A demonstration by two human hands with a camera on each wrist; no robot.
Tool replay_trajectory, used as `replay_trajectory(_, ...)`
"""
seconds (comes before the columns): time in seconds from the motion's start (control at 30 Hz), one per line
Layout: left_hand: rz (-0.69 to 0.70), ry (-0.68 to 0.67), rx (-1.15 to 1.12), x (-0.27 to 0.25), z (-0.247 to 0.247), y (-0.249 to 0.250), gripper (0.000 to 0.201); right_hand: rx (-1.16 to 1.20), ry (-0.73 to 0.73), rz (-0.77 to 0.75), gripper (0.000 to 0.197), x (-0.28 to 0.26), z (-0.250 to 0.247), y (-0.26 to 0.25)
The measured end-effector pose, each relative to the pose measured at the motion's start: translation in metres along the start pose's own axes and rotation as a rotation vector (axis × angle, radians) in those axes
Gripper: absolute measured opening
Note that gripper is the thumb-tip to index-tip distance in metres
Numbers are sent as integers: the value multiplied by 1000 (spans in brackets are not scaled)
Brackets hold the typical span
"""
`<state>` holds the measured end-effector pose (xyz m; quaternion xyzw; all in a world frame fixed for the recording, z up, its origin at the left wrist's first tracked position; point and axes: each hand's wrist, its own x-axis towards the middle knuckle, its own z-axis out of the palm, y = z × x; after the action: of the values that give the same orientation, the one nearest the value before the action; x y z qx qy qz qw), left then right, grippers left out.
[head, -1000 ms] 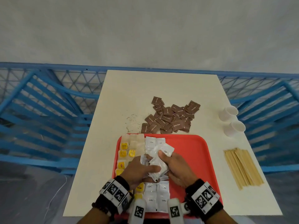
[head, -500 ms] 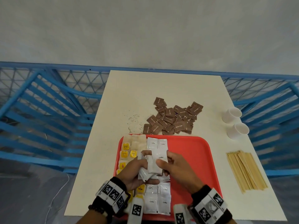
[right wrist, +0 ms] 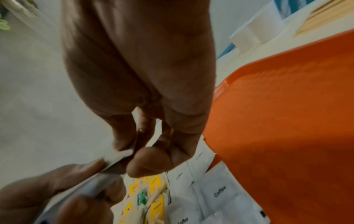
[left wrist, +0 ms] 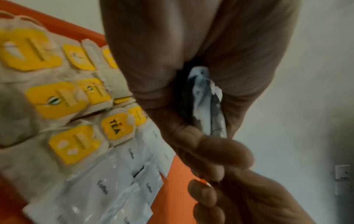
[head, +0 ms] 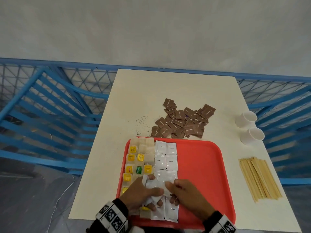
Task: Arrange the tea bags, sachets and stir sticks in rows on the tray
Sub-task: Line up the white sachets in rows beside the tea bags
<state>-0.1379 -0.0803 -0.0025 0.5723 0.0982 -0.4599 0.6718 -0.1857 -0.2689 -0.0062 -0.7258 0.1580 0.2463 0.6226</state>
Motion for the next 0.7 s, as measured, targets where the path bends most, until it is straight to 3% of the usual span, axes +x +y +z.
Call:
replay_trajectory(0.1, -11, -60, -11, -6, -1, -3, 45, 43, -26, 24, 40, -1, -4, 2)
replay_trajectory(0.23, -12, -74, -29, -4, -7, 4, 28, 191, 68, -4, 24, -1, -13, -14)
replay_trajectory(0.3, 0, -74, -24, -2, -12, 6, 28, 228, 115, -35, 26, 1, -14, -20)
replay_trajectory(0.5, 15, -136, -11, 3, -16, 15, 29, 74, 82, -130, 24, 12, -3, -36)
replay_trajectory(0.6, 86, -58, -83, 10, -28, 30, 59, 278, 262, -112, 29, 24, -14, -48)
replay_trajectory(0.63, 103, -32, -96, 12, -32, 37, 70, 303, 279, -116, 29, 27, -19, -53)
replay_trajectory(0.7, 143, -9, -127, 17, -37, 51, 71, 247, 214, -141, 30, 28, -24, -66)
